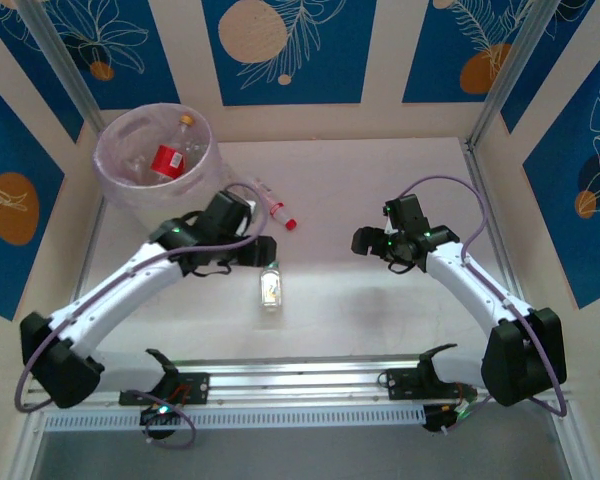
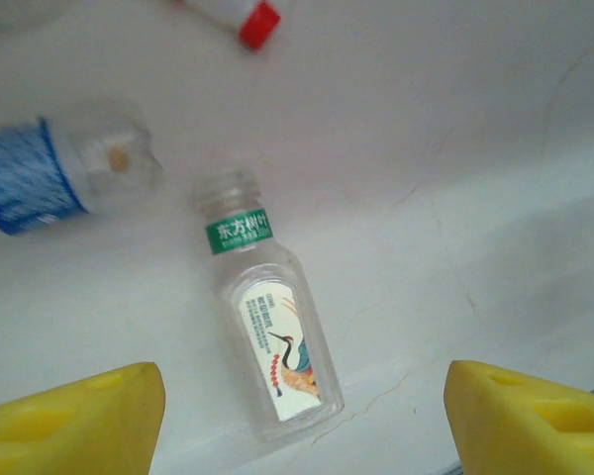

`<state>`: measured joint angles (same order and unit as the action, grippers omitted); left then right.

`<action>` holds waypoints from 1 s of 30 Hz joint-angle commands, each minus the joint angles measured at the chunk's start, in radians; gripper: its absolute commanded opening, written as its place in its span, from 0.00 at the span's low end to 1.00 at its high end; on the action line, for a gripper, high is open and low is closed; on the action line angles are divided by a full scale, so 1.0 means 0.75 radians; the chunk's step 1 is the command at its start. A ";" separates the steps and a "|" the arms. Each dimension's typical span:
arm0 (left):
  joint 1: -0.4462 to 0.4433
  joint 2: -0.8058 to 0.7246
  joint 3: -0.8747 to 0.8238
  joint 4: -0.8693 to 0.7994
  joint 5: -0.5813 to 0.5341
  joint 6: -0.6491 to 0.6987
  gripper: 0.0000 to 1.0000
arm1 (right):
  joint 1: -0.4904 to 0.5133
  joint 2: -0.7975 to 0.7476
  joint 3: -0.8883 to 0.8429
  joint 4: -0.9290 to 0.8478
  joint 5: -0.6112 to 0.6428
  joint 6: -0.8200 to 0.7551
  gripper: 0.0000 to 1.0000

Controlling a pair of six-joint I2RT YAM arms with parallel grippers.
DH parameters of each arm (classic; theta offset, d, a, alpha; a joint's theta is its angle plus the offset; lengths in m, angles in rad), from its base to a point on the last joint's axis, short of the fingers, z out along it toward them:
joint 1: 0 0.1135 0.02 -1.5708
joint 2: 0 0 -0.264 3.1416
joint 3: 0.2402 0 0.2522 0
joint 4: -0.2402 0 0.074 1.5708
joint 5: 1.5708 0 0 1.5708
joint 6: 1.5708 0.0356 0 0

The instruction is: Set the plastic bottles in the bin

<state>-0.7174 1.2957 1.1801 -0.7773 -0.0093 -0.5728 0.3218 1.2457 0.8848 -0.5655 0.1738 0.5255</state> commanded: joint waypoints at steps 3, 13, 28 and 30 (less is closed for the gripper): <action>-0.022 0.129 -0.113 0.233 0.021 -0.133 0.74 | -0.001 -0.053 -0.007 -0.025 0.006 0.002 0.90; -0.018 0.335 -0.185 0.397 0.031 -0.137 0.73 | -0.014 -0.066 -0.038 -0.012 -0.006 -0.001 0.90; -0.019 0.565 -0.156 0.502 0.004 -0.125 0.67 | -0.027 -0.090 -0.083 -0.005 -0.011 0.002 0.90; -0.017 0.590 -0.143 0.505 -0.001 -0.116 0.65 | -0.027 -0.088 -0.086 0.002 -0.018 0.006 0.90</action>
<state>-0.7269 1.7088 1.0527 -0.4206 0.0059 -0.6643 0.3061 1.1984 0.8364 -0.5678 0.1761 0.5259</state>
